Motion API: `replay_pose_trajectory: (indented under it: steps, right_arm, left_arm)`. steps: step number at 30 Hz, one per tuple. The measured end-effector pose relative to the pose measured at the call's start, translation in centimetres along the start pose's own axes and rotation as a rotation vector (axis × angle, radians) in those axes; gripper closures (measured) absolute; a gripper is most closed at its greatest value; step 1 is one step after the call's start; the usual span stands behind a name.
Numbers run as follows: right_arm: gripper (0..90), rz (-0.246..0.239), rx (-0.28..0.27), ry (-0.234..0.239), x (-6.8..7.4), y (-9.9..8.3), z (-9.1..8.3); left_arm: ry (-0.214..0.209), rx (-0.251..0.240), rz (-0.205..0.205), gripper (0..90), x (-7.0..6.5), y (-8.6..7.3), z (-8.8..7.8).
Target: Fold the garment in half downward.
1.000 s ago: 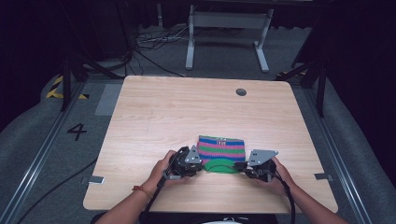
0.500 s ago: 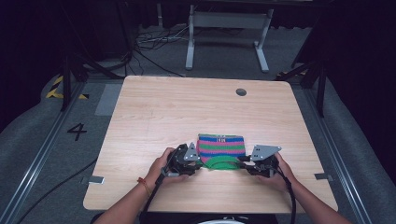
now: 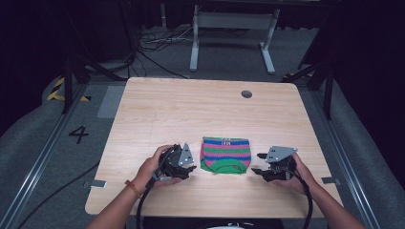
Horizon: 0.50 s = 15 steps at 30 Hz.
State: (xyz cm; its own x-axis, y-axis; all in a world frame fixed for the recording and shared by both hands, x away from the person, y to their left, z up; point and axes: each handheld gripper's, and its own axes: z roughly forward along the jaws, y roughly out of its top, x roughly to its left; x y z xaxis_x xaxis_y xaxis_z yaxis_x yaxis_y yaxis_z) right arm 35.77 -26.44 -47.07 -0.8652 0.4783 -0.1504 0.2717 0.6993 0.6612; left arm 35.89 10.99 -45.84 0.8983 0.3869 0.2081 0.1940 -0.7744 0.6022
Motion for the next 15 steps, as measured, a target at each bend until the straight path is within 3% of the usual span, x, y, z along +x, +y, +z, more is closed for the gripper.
replay_pose_trajectory:
  steps: [4, 6, 7, 15]
  right_arm:
    - [34.2, 0.003, 0.015, -0.031, -0.1, -0.7, -1.0]
    - [32.4, 0.014, 0.009, -0.021, 0.0, -1.1, -1.4]
    - [31.0, 0.014, 0.009, -0.02, 0.0, -1.4, -1.6]
    - [25.1, 0.075, 0.008, -0.051, -0.4, -4.0, -3.5]
  left_arm:
    - [-0.056, -0.02, -0.067, 32.8, 0.6, -1.8, -1.2]
    - [-0.041, -0.017, -0.076, 31.1, 0.6, -2.5, -1.7]
    - [-0.055, -0.019, -0.089, 29.4, 0.6, -3.1, -2.0]
    - [-0.028, 0.011, -0.137, 23.7, 1.3, -5.8, -3.5]
